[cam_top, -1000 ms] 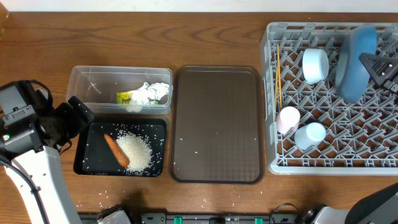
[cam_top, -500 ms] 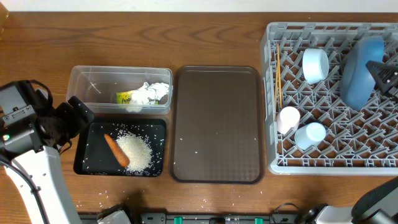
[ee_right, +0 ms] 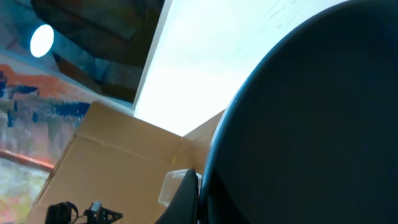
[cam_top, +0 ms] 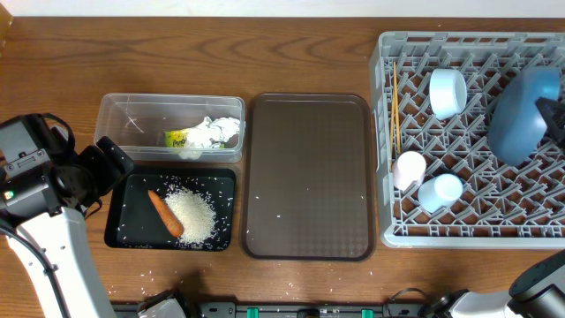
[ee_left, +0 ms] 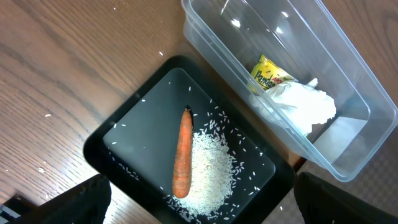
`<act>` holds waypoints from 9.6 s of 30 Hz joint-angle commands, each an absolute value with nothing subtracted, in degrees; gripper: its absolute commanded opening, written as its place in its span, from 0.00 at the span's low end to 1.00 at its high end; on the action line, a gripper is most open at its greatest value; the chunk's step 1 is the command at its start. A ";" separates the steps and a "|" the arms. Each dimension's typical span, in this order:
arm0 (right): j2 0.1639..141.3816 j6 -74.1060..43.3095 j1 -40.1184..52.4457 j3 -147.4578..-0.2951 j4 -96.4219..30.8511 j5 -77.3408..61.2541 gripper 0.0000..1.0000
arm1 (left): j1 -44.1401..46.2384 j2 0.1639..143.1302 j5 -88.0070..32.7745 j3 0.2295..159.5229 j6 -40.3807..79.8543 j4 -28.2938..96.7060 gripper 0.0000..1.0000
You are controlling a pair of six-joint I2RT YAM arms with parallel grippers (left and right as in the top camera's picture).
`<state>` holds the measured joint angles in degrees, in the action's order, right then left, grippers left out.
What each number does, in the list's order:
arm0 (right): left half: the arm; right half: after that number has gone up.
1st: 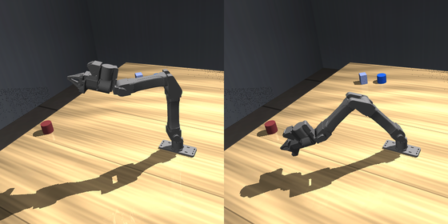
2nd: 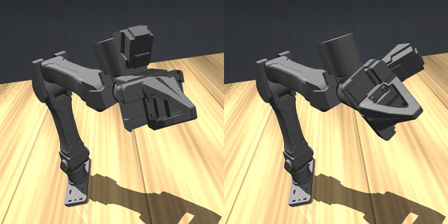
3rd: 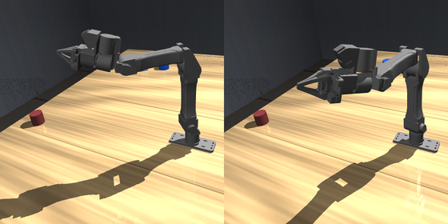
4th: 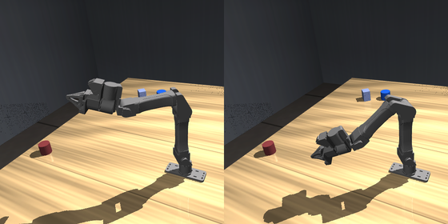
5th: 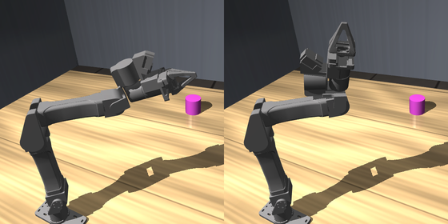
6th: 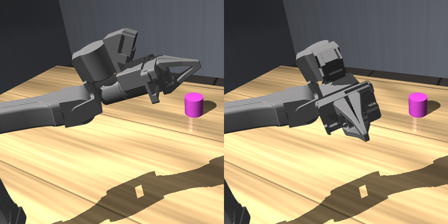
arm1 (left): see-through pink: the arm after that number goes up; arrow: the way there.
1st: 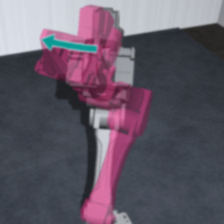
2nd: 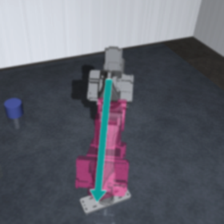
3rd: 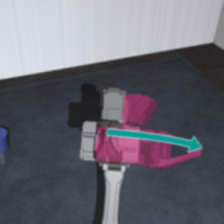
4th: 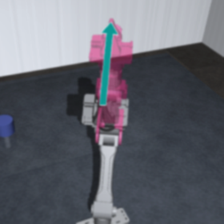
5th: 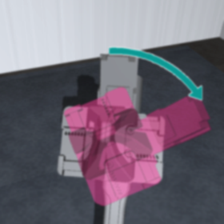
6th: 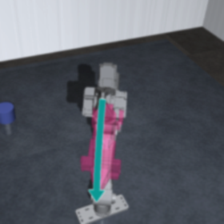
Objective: Sort waste into correct bins and load items into the dishwasher rack
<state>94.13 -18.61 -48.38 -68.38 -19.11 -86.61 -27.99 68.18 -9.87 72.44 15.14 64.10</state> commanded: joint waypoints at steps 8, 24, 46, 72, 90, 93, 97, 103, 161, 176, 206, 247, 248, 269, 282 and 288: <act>93.78 -17.08 -54.19 -68.51 -21.30 -85.30 0.05 | -28.27 68.47 -9.04 72.44 14.61 64.23 0.96; 93.78 -18.83 -63.70 -68.51 -22.41 -79.92 0.99 | -28.27 68.47 -9.04 72.44 14.61 64.23 0.96; 93.76 -25.71 -62.06 -68.55 -20.56 -74.78 0.99 | -28.27 68.47 -9.04 72.44 14.61 64.23 0.96; 83.02 -4.58 -19.25 -72.31 -32.62 -15.57 0.99 | -28.27 68.47 -9.04 72.44 14.61 64.23 0.96; 81.38 -0.14 -1.85 -72.53 -38.76 1.91 0.99 | -28.27 68.47 -9.04 72.44 14.61 64.23 0.96; 81.38 -0.12 -1.85 -72.53 -39.20 1.91 0.99 | -28.27 68.47 -9.04 72.44 14.61 64.23 0.96; 81.38 -0.14 -1.85 -72.53 -39.70 1.91 0.99 | -28.27 68.47 -9.04 72.44 14.61 64.23 0.96; 81.38 -0.14 -1.85 -72.53 -39.70 1.91 0.99 | -28.27 68.47 -9.04 72.44 14.61 64.23 0.96; 25.67 -0.23 8.64 -60.10 -39.90 2.26 0.99 | -28.27 68.47 -9.04 72.42 14.61 64.23 0.96; 5.54 -4.03 8.64 -31.16 -27.70 1.04 0.99 | -28.27 68.47 -9.04 72.44 14.61 64.23 0.96; 0.30 -10.74 8.64 -4.78 4.10 -0.30 0.99 | -28.27 68.47 -9.04 72.44 14.61 64.23 0.96; 0.27 -4.49 8.62 -0.30 -4.27 -0.27 0.99 | -28.27 68.47 -9.04 72.44 14.61 64.23 0.96; 0.27 -2.92 8.58 -0.30 -4.27 -0.27 0.99 | -28.27 68.47 -9.04 72.44 14.61 64.23 0.96; 0.27 2.85 6.26 -0.30 -4.27 -0.23 0.99 | -28.27 68.47 -9.04 72.44 14.61 64.23 0.96; 0.27 2.85 -1.87 -0.30 -4.27 -0.25 0.99 | -28.27 68.47 -9.04 72.44 14.61 64.23 0.96; 0.27 2.85 -4.45 -0.30 -4.27 -0.23 0.99 | -28.27 68.47 -9.04 72.44 14.61 64.23 0.96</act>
<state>0.69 2.15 -3.92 -0.38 -4.03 -0.12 -27.99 68.20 -9.87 72.44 15.14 64.12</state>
